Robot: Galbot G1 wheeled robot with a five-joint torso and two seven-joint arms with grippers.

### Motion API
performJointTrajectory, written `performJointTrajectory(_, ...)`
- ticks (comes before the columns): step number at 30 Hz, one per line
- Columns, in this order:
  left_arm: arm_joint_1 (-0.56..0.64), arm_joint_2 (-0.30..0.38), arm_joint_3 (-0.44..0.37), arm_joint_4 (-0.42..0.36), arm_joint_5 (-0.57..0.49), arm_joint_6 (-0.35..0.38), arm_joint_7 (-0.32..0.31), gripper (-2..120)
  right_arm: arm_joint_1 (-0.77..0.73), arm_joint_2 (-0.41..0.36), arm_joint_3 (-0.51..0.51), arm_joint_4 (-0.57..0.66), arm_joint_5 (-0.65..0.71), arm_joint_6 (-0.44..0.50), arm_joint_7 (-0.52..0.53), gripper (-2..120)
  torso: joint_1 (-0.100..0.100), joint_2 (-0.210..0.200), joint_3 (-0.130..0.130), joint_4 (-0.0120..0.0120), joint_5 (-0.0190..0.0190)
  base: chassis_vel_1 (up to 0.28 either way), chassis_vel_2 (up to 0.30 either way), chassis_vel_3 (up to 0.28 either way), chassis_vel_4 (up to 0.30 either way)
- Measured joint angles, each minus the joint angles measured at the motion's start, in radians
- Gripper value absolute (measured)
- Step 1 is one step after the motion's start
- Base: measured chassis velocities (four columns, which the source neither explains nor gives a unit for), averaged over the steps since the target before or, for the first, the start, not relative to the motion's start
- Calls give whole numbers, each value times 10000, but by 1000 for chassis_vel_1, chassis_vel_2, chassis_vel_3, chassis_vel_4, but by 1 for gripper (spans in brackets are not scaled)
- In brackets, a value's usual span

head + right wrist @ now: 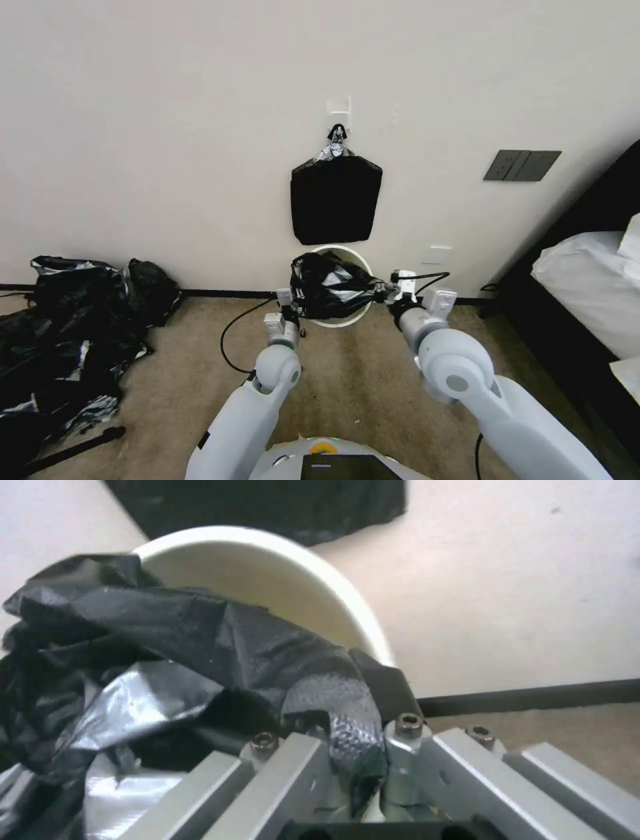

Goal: Place a trash bag onto the trash bin.

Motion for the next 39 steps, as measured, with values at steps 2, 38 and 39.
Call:
performJointTrajectory(2, 23, 31, -84, -33, -85, -4, 3, 1, -215, -18, 362, 27, -1, -68, -16, 0, 0, 0, 0, 0, 1, 0, 0, 0, 0)
performJointTrajectory(38, -434, 337, -55, -373, -406, 777, -441, 1, -1088, -722, 335, 1059, -3981, 229, -2644, 92, 0, 0, 0, -1, 0, 0, 0, 0, 0)
performJointTrajectory(39, -440, 380, -47, -372, -377, 797, -444, 1, -808, -807, 143, 1058, -3998, 240, -2893, 95, 0, 0, 0, 1, 0, 0, 0, 0, 0)
